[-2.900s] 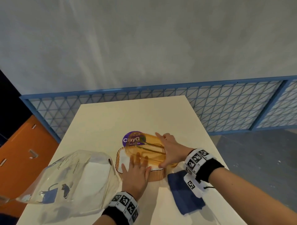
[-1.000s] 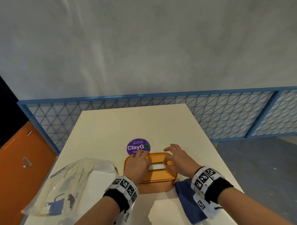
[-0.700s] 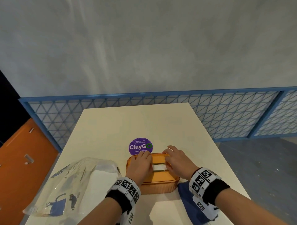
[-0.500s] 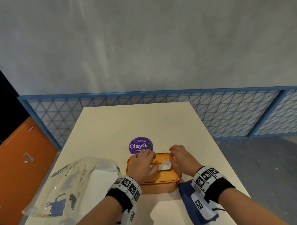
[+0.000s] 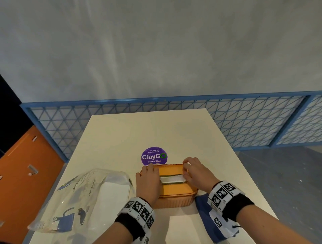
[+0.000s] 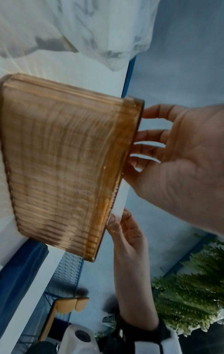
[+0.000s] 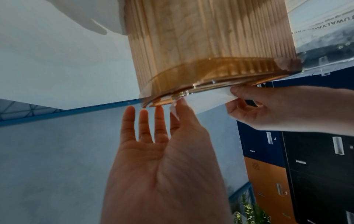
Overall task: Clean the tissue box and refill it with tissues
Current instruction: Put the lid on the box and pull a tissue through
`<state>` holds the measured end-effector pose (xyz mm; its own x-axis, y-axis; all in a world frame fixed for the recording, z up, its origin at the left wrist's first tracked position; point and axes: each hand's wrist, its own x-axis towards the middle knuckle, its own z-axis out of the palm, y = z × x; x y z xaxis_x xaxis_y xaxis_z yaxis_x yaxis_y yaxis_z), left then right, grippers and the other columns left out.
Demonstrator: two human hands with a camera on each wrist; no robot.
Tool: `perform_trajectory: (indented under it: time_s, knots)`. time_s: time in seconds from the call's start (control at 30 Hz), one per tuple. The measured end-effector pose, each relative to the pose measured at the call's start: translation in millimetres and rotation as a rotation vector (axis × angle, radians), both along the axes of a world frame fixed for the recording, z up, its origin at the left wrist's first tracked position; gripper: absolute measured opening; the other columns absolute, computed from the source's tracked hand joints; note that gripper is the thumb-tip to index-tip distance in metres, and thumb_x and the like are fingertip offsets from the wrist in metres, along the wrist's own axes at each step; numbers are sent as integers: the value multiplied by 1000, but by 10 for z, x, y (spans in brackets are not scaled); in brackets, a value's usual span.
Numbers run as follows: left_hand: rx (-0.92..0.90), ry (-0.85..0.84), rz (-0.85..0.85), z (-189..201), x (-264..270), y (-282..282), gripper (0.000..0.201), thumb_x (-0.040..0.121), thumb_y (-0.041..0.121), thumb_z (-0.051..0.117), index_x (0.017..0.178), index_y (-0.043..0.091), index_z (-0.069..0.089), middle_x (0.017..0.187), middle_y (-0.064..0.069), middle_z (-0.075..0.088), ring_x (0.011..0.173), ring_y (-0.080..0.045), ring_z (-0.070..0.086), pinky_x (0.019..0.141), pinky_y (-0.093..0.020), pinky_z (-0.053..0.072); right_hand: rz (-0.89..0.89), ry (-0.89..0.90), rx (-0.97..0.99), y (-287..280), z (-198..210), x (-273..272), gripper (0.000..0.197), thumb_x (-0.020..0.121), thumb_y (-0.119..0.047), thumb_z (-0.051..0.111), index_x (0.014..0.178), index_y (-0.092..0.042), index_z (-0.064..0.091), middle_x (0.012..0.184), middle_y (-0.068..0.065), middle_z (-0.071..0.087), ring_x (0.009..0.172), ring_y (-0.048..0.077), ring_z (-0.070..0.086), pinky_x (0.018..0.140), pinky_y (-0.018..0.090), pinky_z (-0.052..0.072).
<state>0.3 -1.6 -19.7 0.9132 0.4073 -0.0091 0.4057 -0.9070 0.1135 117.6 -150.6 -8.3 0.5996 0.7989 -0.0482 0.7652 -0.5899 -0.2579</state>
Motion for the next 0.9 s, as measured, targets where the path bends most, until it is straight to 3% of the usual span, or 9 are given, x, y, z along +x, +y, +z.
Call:
perform_trajectory:
  time_s: [0.13, 0.23, 0.33, 0.43, 0.53, 0.63, 0.7, 0.83, 0.9]
  knots:
    - [10, -47, 24, 71, -13, 15, 31, 97, 12, 36, 126, 17, 42, 132, -2, 47, 118, -23, 46, 93, -35, 38, -53, 69, 105, 13, 17, 19, 21, 95, -16, 46, 107, -4, 58, 124, 6, 49, 116, 21, 43, 94, 24, 37]
    - [-23, -116, 36, 163, 26, 40, 28, 98, 18, 36, 125, 19, 42, 127, 0, 50, 114, -21, 49, 91, -35, 38, -130, 144, 161, 16, 75, 12, 19, 95, -14, 47, 108, -4, 56, 115, 8, 53, 109, 23, 49, 89, 26, 38]
    - [-72, -56, 87, 171, -11, 67, 31, 95, 29, 41, 124, 18, 42, 126, 0, 49, 115, -21, 49, 95, -39, 39, -182, 204, 119, -24, 59, -29, 23, 91, -19, 54, 112, -9, 55, 113, 5, 54, 108, 20, 51, 89, 27, 41]
    - [-77, -5, 112, 120, -101, 82, 25, 95, 25, 40, 118, 17, 47, 123, -1, 51, 115, -22, 48, 95, -39, 39, -213, 209, 87, -48, 25, -40, 21, 89, -15, 55, 107, -5, 59, 112, 9, 57, 108, 23, 52, 88, 27, 41]
    - [-170, -112, 139, 118, -130, 116, 20, 96, 23, 38, 109, 17, 52, 114, 0, 57, 108, -21, 52, 93, -38, 40, -281, 250, 166, -40, 37, -26, 18, 92, -12, 52, 102, -1, 62, 105, 12, 60, 96, 22, 54, 77, 23, 38]
    - [-280, -294, 196, 162, -99, 153, 22, 97, 24, 37, 104, 15, 56, 105, -2, 61, 101, -22, 57, 89, -39, 43, -369, 315, 323, -47, 81, -3, 17, 95, -15, 51, 94, -2, 62, 88, 6, 58, 83, 17, 51, 62, 21, 35]
    - [-336, -339, 208, 162, -101, 169, 23, 97, 29, 40, 104, 15, 56, 105, -1, 60, 103, -21, 56, 90, -40, 42, -399, 351, 347, -63, 84, -13, 18, 94, -17, 52, 98, -2, 62, 86, 3, 57, 83, 17, 52, 64, 22, 35]
    - [-283, -175, 183, 87, -209, 135, 40, 89, 53, 46, 114, 22, 51, 112, 7, 54, 110, -16, 50, 93, -39, 37, -382, 403, 295, -83, 20, -85, 22, 88, -19, 60, 106, -7, 61, 92, 1, 58, 86, 16, 52, 72, 21, 36]
    - [-198, -128, 179, 47, -245, 129, 31, 94, 42, 42, 115, 22, 51, 117, 5, 55, 112, -17, 49, 93, -37, 36, -369, 374, 290, -80, 6, -102, 8, 90, -17, 58, 94, -12, 61, 90, 3, 58, 84, 16, 51, 69, 22, 36]
